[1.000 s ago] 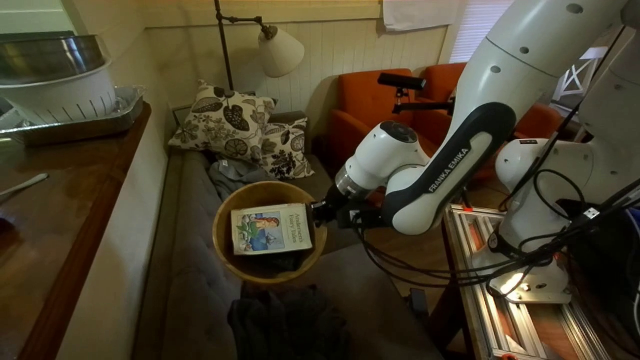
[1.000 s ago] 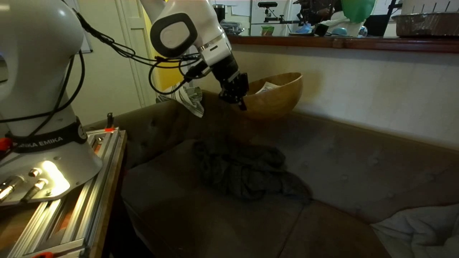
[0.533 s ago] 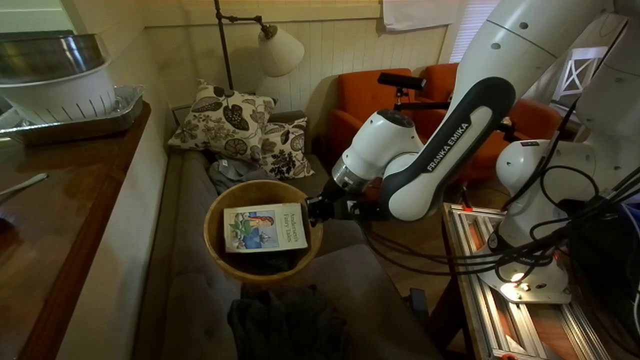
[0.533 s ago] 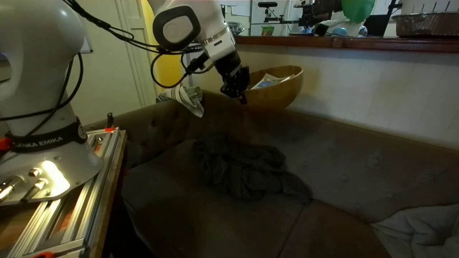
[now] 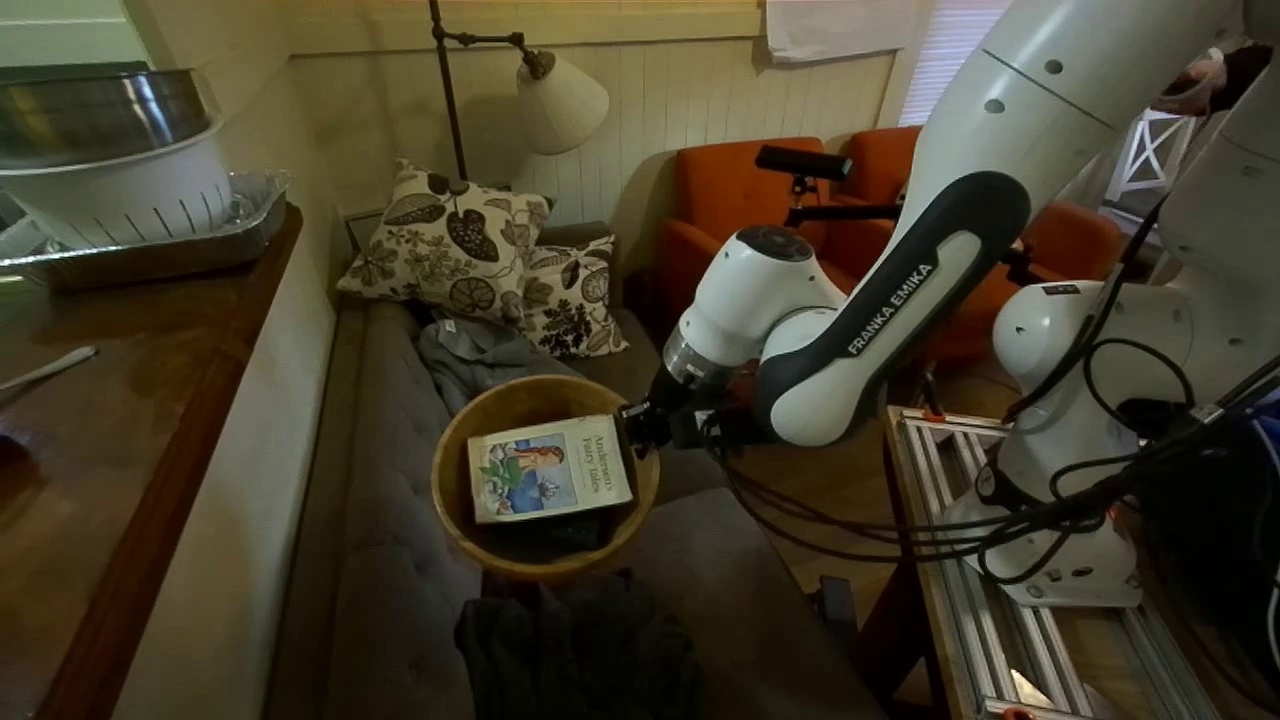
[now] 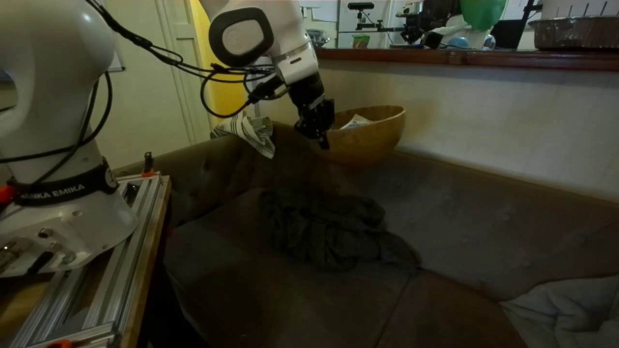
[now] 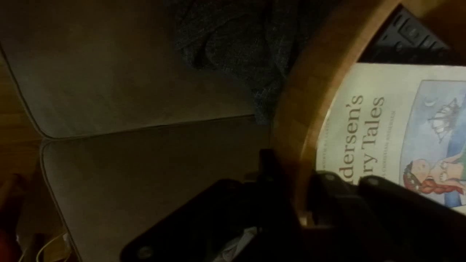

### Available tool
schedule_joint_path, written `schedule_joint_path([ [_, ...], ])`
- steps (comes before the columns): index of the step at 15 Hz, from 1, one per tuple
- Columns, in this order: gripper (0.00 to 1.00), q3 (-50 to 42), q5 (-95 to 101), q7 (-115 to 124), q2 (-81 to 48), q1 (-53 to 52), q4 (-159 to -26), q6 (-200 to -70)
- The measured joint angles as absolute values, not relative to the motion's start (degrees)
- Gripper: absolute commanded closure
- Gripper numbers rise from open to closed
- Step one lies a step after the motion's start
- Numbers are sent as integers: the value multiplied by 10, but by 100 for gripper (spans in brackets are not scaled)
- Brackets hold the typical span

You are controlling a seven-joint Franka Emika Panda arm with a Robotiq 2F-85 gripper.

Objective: Pick the bowl and put it on the shelf

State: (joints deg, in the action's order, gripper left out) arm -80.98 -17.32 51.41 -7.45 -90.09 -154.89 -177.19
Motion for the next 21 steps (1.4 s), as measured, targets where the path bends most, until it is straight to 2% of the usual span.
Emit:
schedule_joint_path([
  [10, 96, -993, -192, 512, -76, -1030, -1497, -1780],
  [21, 96, -1173, -346, 486, -88, -1207, -1404, -1773],
])
